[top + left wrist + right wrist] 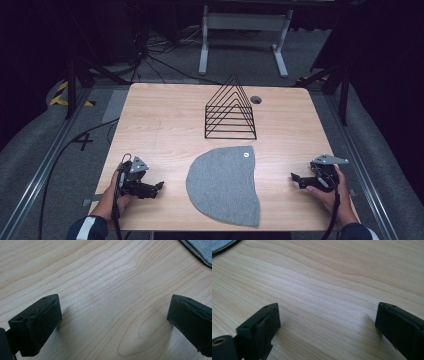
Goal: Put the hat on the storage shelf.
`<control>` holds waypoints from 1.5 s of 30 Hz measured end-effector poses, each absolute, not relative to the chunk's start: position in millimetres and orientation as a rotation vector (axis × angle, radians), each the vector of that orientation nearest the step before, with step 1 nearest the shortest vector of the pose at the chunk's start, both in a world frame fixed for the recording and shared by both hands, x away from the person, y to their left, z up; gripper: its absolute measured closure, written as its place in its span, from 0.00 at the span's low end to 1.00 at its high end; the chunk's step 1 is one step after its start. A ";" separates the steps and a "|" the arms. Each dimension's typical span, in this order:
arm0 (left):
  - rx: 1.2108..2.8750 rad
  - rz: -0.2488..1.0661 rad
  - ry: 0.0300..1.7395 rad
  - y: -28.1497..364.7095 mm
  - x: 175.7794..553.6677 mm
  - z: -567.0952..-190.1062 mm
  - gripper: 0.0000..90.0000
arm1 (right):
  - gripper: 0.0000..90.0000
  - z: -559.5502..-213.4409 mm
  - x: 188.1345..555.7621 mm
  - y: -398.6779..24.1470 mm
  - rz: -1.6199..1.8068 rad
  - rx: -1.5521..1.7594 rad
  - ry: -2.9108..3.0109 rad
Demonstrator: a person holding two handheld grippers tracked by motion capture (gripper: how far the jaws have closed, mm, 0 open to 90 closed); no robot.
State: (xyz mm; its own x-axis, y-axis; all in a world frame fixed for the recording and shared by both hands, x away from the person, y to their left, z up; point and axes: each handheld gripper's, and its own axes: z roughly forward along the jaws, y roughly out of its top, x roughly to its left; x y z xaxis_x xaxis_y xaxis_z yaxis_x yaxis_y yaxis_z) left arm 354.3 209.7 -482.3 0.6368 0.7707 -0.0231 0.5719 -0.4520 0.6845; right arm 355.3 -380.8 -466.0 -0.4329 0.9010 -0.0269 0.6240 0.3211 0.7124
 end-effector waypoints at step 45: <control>2.325 0.113 0.244 -4.2 299.8 -459.3 0.55 | 0.99 -448.4 397.4 -230.7 1.099 0.746 2.485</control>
State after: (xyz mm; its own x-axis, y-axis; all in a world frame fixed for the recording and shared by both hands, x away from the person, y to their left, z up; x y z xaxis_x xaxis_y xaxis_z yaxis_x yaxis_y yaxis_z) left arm 299.8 -4.2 -459.3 0.9776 0.2104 0.0065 0.1411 -0.6777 0.7217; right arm 397.4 -230.7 -448.4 -0.8114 0.5791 -0.0794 0.3309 0.5670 0.7543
